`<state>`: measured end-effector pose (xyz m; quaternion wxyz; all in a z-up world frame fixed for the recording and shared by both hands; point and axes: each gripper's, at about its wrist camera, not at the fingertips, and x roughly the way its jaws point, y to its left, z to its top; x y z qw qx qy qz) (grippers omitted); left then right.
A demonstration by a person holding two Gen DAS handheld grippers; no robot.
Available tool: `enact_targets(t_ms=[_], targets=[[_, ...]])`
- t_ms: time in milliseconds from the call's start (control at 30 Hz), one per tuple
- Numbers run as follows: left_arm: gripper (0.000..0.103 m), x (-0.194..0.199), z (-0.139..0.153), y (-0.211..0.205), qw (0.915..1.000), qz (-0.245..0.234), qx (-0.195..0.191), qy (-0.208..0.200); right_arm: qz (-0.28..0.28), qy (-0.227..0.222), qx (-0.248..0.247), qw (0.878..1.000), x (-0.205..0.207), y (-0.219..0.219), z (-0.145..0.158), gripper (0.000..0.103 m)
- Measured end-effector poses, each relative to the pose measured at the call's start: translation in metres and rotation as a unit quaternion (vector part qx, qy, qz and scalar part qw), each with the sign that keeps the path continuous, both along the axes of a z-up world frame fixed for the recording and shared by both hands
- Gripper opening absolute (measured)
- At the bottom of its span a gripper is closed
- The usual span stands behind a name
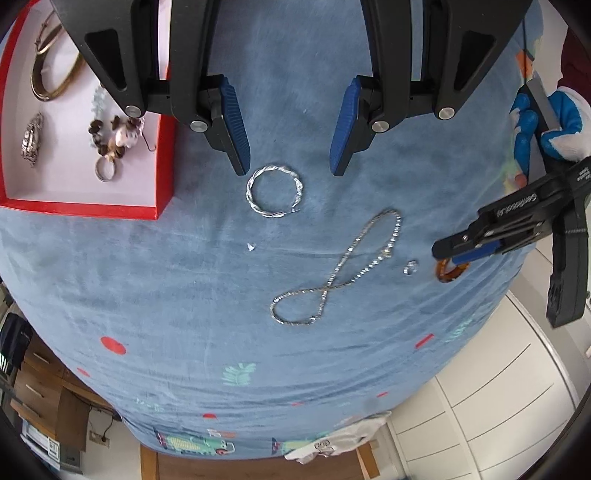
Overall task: Organize jewelry
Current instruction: 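Grasp the small silver ring with the left tool while the right tool grasps the twisted hoop, then carry the small ring and twisted hoop into the red box with both tools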
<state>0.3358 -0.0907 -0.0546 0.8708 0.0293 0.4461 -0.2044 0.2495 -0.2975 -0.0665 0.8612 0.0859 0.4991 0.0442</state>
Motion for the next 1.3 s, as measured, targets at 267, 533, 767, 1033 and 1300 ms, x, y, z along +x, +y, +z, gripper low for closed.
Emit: enact_targets(t_ms=[267,533,767,1033,1300], targets=[[0.034,0.026,-0.027,-0.013,0.9995,0.004,0.029,0.013,-0.003,0.017,-0.001,1.000,0.020,-0.003,-0.017,0.045],[0.019,0.027,-0.035,-0.016,0.9992,0.000,0.039,0.000,0.011,0.027,-0.013,0.999,0.032,0.008,-0.030,0.039],[0.019,0.022,-0.031,-0.015,0.9992,-0.001,0.040,-0.010,0.020,0.020,-0.015,1.000,0.036,0.012,-0.032,0.027],[0.019,0.012,-0.019,-0.011,0.9990,-0.001,0.042,-0.016,0.030,0.006,-0.008,0.999,0.030,0.019,-0.025,0.004],[0.019,-0.001,0.002,-0.001,0.9998,0.001,0.014,-0.012,0.036,-0.027,0.020,0.999,0.011,0.020,0.001,0.004]])
